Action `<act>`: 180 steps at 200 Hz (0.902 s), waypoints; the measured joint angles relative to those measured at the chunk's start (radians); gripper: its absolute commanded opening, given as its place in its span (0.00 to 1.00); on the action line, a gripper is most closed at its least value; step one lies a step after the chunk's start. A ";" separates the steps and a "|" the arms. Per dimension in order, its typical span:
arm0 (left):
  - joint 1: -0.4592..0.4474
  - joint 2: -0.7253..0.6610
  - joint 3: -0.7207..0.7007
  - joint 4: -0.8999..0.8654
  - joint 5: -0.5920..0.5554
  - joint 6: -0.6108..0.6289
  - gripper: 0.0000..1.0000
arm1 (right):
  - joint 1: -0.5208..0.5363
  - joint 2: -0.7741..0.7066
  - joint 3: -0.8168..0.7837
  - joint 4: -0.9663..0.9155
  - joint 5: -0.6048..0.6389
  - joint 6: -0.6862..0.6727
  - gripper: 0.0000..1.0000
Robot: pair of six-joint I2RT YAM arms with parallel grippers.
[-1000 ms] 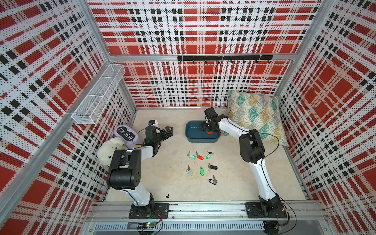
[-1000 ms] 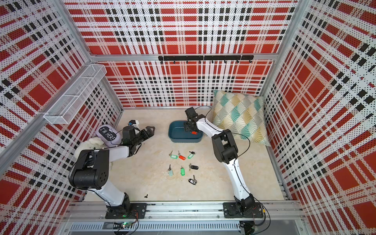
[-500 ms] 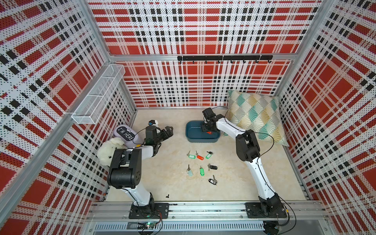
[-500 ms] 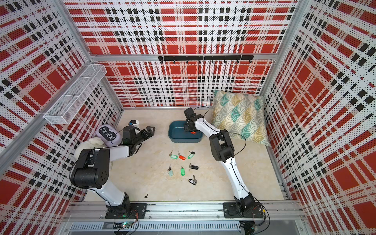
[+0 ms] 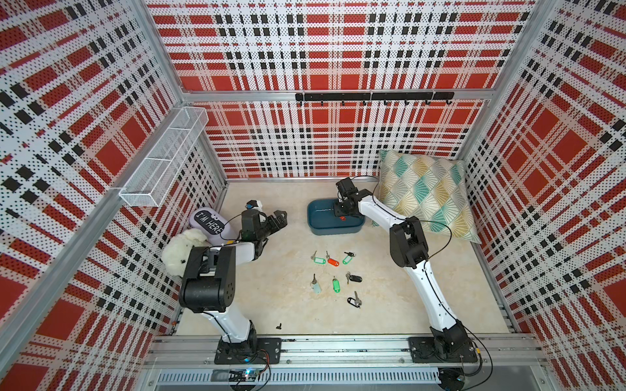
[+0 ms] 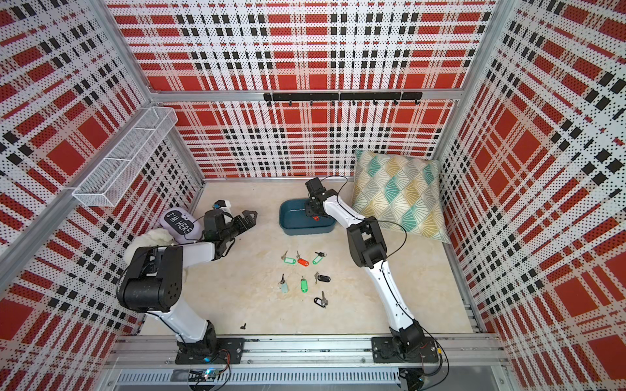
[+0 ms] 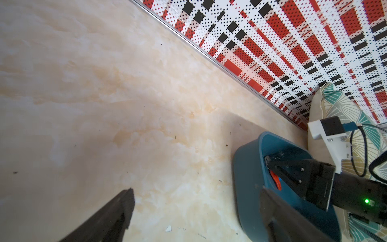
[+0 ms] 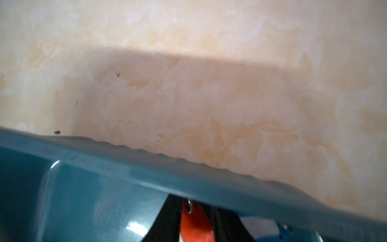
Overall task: Take the keys out of the storage box
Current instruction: Pick up the key from the storage box.
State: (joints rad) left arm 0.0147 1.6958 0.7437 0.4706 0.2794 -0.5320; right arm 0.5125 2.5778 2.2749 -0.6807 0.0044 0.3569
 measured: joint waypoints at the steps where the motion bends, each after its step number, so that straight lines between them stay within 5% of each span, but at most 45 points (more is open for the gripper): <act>1: 0.000 0.000 0.000 0.000 0.000 0.000 0.99 | 0.000 0.000 0.000 0.000 0.000 0.000 0.25; 67: 0.001 0.001 0.000 0.000 0.000 0.001 0.99 | 0.000 -0.006 -0.013 0.040 0.005 -0.020 0.00; 180: 0.002 -0.001 0.000 0.000 0.000 0.002 0.99 | 0.000 -0.113 -0.113 0.065 -0.019 -0.031 0.00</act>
State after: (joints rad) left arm 0.0162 1.6947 0.7433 0.4706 0.2798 -0.5297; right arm 0.5121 2.4649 2.1624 -0.6155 -0.0147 0.3256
